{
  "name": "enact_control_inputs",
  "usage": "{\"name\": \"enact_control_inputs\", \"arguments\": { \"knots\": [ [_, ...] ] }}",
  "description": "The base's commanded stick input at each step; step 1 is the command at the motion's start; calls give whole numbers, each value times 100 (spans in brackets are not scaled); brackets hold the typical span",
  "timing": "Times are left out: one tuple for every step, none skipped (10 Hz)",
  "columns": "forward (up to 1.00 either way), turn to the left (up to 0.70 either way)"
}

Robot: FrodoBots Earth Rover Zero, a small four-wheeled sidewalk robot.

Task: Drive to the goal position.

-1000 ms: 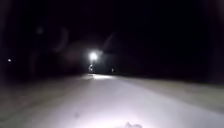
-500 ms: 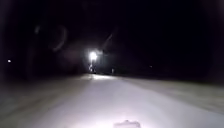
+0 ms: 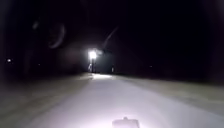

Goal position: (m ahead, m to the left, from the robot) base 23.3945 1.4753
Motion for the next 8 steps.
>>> {"name": "enact_control_inputs", "arguments": {
  "knots": [
    [70,0],
    [70,0],
    [70,0],
    [70,0],
    [70,0],
    [70,0],
    [70,0],
    [70,0]
  ]
}}
